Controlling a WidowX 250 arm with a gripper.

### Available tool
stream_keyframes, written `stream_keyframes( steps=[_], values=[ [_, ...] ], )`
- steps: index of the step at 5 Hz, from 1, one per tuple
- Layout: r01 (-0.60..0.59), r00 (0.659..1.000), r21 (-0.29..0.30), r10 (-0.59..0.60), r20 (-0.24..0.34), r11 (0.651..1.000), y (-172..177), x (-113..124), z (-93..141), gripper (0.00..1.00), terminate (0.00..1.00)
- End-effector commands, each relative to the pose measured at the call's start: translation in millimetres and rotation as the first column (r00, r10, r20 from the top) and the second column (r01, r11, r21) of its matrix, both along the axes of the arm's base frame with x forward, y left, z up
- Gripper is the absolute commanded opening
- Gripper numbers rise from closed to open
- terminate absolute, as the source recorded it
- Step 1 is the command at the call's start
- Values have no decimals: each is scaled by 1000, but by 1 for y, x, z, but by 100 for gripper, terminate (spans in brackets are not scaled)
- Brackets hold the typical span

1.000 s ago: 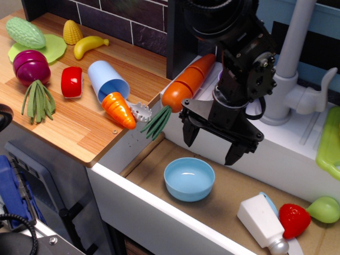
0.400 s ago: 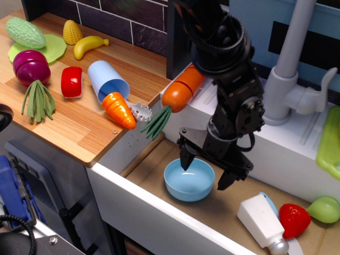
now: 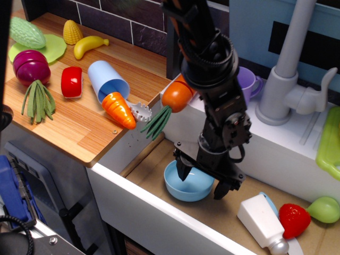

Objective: Lift bowl

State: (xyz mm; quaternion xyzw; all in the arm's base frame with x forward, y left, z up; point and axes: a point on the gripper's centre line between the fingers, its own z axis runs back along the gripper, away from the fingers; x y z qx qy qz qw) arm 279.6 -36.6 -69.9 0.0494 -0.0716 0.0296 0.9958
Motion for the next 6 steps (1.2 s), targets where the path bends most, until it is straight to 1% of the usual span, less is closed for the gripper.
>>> stream_keyframes(
  steps=[1,2,3,4,5,6],
  values=[
    [-5,999,-40,7,42,999,4,7,-6,0,0],
    [-6,999,-48,9,47,999,3,8,-8,0,0],
    [-4,999,-42,6,43,999,0,12,6,0,0],
    [-13,999,2,13,34,1000,-7,10,34,0,0],
    [-26,999,41,24,46,999,-14,9,68,0,0],
    [-40,996,76,34,79,996,-30,10,94,0,0]
  ],
)
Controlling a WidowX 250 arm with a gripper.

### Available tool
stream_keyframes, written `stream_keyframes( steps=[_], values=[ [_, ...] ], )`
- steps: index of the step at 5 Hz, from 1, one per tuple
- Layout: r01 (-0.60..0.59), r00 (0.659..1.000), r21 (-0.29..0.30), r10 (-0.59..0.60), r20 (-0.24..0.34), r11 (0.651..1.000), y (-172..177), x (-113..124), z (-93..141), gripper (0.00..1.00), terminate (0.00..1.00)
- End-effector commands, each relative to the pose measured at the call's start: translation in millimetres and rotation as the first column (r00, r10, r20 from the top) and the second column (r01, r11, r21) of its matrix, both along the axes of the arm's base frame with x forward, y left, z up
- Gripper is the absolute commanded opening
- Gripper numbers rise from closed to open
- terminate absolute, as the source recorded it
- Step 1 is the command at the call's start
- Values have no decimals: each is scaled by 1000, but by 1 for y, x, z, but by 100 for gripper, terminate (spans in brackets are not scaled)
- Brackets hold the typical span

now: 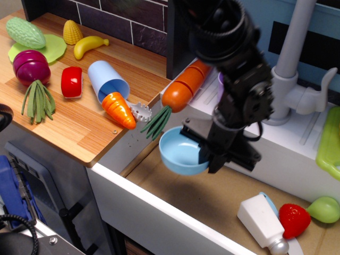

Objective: Lift bowl

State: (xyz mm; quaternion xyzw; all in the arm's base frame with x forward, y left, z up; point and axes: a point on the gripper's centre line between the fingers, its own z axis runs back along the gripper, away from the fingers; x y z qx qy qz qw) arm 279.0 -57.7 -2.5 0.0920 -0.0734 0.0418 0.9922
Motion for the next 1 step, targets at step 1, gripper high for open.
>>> stream_keyframes(
  steps=[1],
  values=[
    [14,996,15,-15,87,1000,-16,13,35,0,100]
  ],
)
